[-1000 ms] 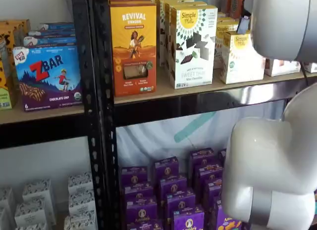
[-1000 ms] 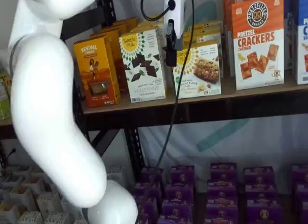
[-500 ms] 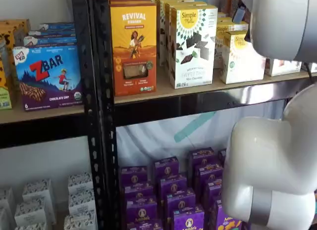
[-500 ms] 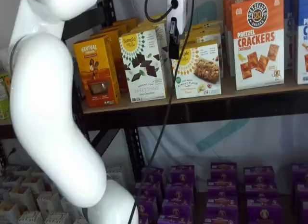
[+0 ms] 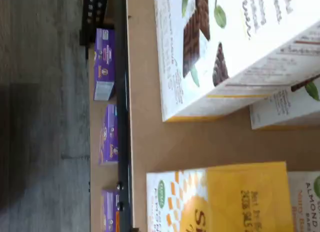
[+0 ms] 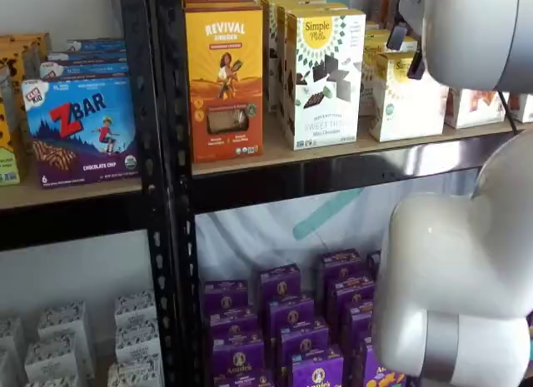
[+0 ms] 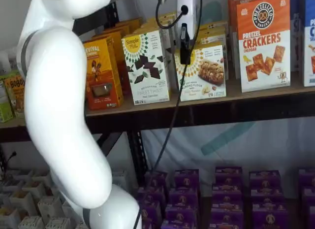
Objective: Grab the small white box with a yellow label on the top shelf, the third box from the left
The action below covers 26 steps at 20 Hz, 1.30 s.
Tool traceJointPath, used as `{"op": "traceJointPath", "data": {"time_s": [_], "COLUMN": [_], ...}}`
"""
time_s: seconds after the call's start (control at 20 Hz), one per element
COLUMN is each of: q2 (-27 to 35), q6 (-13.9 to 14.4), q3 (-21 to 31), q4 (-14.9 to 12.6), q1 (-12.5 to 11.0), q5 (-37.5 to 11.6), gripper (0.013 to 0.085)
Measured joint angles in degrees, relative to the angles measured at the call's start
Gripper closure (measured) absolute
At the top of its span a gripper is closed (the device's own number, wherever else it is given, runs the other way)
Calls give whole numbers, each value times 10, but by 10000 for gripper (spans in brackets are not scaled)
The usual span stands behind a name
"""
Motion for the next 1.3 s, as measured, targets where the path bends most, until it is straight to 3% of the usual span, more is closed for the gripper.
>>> {"op": "traceJointPath", "data": {"time_s": [0.2,0.8,1.3], "q2": [18,64,58], "q6": [2,26,23], "q3": [-12,-64,-50], "q4": [-15,-98,-107], "q1": [6,39,38], "q5": [3,54,44], "gripper": [130,130,130]}}
